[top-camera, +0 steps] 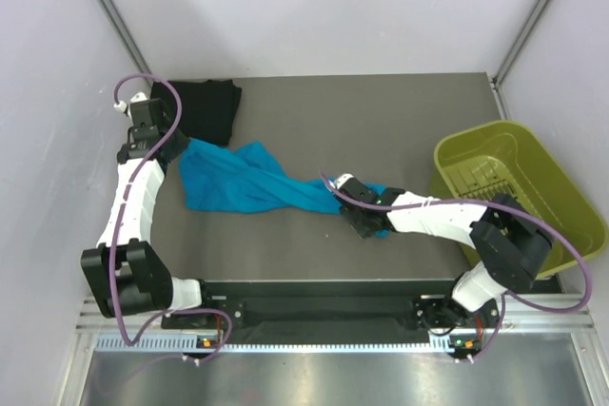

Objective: Fold and stack the t-shirts
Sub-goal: Flatten the tshirt out

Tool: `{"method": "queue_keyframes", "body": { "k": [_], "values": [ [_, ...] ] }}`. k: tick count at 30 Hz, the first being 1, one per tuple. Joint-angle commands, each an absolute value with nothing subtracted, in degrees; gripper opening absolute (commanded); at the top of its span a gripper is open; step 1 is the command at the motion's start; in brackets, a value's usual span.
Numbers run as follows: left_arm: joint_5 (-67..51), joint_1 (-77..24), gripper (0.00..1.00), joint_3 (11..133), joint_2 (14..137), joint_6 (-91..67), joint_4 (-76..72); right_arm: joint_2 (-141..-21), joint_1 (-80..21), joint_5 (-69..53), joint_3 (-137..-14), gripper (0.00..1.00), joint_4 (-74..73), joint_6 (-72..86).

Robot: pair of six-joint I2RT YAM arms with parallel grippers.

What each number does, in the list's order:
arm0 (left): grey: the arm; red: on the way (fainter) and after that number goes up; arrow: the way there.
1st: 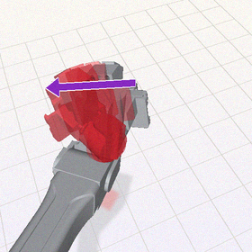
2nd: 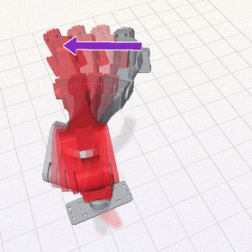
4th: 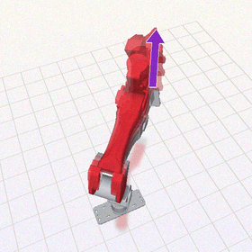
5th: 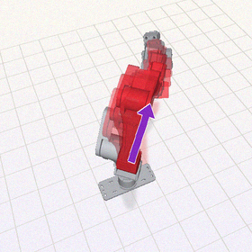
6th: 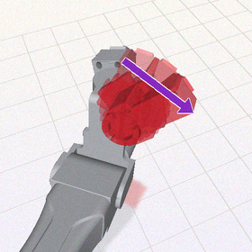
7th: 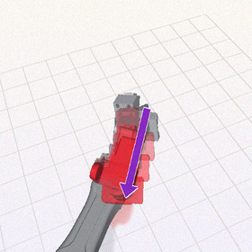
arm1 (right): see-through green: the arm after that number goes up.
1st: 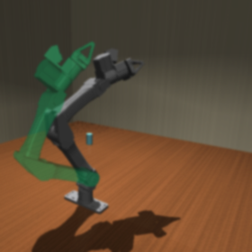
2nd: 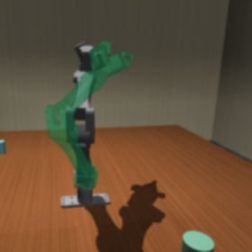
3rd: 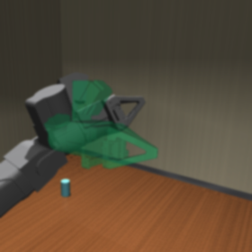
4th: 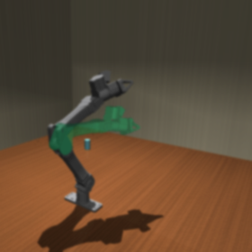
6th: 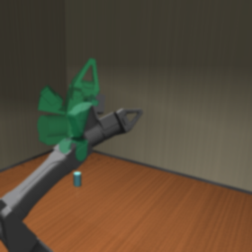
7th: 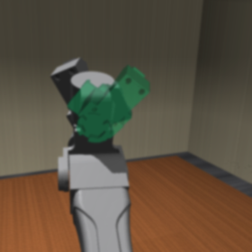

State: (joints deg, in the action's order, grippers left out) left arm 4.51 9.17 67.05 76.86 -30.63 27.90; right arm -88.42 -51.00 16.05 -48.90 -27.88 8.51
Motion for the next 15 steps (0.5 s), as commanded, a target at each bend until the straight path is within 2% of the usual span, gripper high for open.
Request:
{"method": "queue_keyframes", "body": {
  "k": [1,9,13,15],
  "values": [
    [6.68,10.37,0.0,69.26,77.43,-29.18,22.77,-89.38,-51.86,16.52,-50.8,0.3,-26.37,7.91],
    [5.8,10.72,0.0,68.73,78.49,-28.65,22.5,-93.78,-51.86,19.16,-51.15,0.29,-26.72,10.28],
    [4.75,10.72,0.0,69.08,78.57,-28.56,22.5,-93.96,-51.86,21.0,-51.06,0.18,-26.72,10.81],
    [3.69,10.72,0.0,69.26,78.49,-28.74,22.68,-93.52,-51.86,23.01,-51.15,0.08,-26.98,11.16]
  ]
}}
